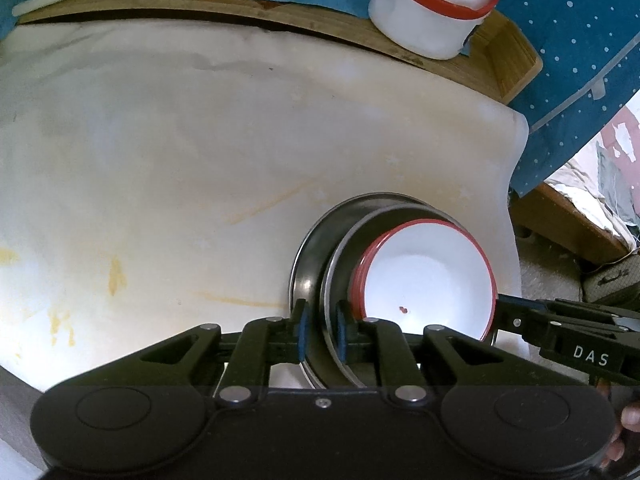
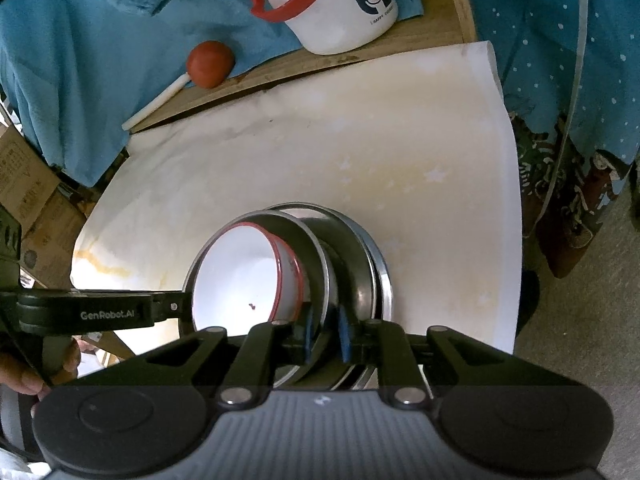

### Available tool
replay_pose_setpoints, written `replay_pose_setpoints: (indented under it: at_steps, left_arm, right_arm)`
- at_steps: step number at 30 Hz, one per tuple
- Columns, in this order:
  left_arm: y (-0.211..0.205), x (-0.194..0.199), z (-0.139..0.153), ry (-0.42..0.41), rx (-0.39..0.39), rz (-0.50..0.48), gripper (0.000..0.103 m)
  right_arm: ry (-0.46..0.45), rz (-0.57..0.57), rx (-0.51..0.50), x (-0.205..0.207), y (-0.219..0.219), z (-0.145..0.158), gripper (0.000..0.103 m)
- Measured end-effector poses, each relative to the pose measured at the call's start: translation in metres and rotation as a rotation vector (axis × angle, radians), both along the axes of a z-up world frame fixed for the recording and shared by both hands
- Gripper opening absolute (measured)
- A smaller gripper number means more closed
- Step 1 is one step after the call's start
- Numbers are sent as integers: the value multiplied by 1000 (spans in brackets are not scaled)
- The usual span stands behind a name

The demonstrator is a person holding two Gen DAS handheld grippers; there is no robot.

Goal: Organize plates and bowls
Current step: 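Lower the nested bowls onto the stacked steel plates with both grippers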

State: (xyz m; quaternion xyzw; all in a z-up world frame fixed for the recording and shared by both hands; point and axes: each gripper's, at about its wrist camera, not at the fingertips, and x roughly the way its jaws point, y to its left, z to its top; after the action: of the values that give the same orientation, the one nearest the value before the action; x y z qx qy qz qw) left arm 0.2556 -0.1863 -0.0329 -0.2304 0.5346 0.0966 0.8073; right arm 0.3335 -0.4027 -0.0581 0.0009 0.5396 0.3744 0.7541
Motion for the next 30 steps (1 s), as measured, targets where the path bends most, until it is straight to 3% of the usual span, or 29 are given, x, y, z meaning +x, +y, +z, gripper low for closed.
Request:
replay_pose_setpoints:
  at_steps: [4, 11, 19, 30]
  left_arm:
    - [-1, 1, 0, -5, 17, -12, 15]
    - [1, 2, 0, -11, 24, -28, 17]
    - [0, 5, 1, -17, 44, -62, 19]
    - [0, 3, 3, -33, 51, -93, 19]
  right_arm:
    - [-35, 2, -24, -3, 1, 2, 28]
    - [-71, -7, -40, -9, 1, 5, 29]
    - [-122, -49, -59, -13, 1, 7, 44]
    - [-159, -76, -91, -17, 5, 8, 51]
